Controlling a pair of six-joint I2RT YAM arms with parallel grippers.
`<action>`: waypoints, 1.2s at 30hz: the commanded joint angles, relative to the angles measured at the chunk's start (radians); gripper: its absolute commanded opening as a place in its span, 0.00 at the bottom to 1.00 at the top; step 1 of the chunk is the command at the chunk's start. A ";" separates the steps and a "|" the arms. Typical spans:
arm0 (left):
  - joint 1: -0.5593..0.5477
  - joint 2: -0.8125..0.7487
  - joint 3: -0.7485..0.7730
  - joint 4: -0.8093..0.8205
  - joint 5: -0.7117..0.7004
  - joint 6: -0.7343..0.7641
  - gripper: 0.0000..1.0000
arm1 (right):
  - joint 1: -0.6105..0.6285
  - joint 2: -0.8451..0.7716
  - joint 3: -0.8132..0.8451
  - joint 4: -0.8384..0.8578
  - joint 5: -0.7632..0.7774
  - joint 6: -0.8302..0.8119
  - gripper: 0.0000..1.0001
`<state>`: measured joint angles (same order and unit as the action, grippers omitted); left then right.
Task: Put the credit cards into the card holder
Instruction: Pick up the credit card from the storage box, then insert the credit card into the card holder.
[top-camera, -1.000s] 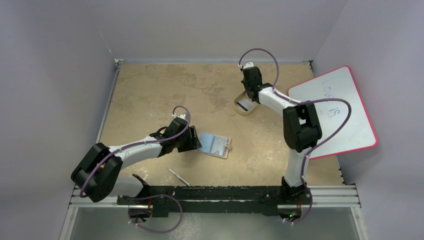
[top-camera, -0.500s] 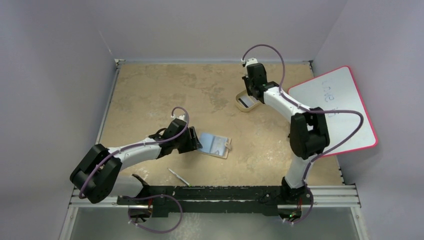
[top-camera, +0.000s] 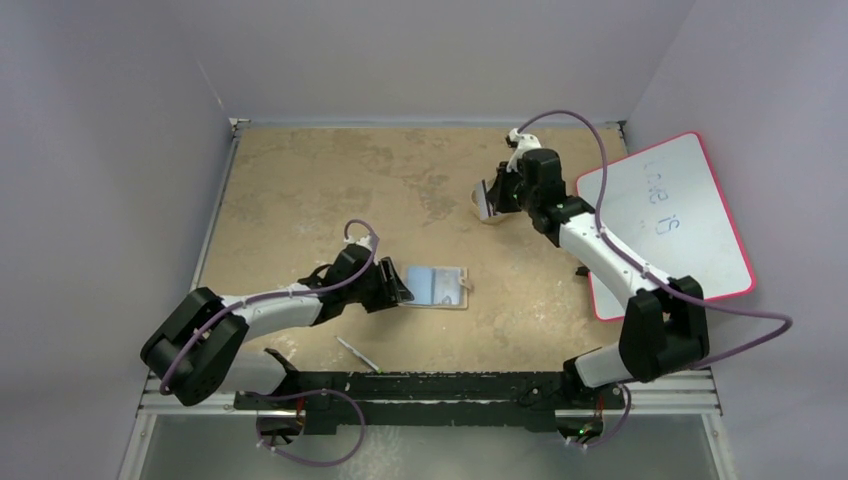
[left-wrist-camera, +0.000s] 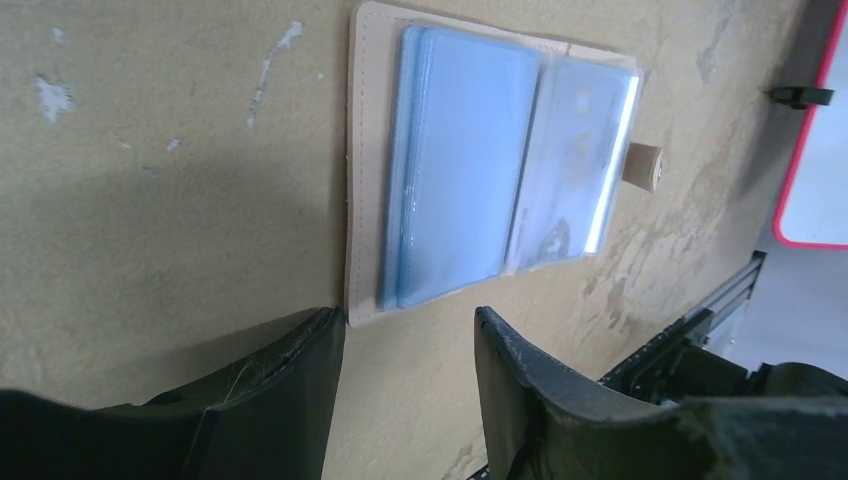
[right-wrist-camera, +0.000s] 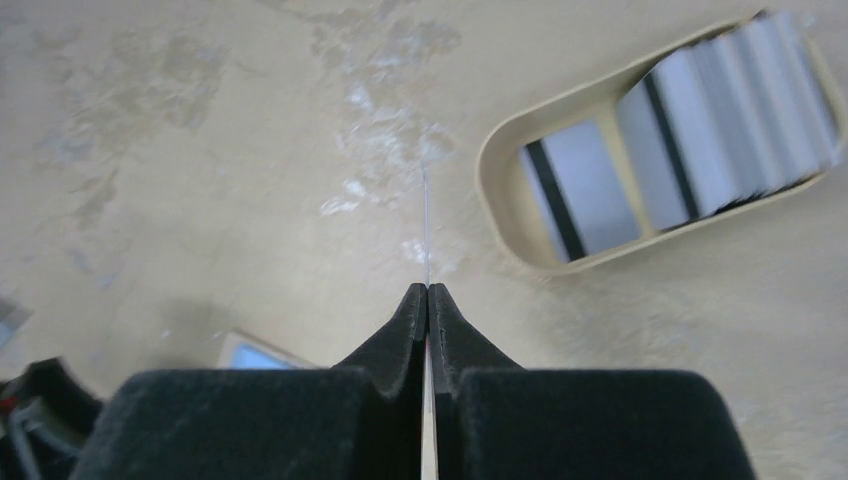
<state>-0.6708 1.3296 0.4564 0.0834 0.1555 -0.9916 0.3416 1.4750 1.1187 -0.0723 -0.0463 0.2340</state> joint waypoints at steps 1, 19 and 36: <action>-0.011 0.014 -0.017 0.158 0.073 -0.071 0.49 | 0.014 -0.116 -0.122 0.149 -0.172 0.201 0.00; -0.012 -0.039 0.101 -0.159 -0.157 0.062 0.37 | 0.176 -0.205 -0.509 0.482 -0.247 0.552 0.00; -0.012 0.021 0.083 -0.072 -0.106 0.058 0.33 | 0.177 -0.102 -0.625 0.648 -0.302 0.614 0.00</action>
<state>-0.6769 1.3384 0.5312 -0.0555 0.0261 -0.9463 0.5171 1.3579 0.4992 0.4797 -0.3115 0.8291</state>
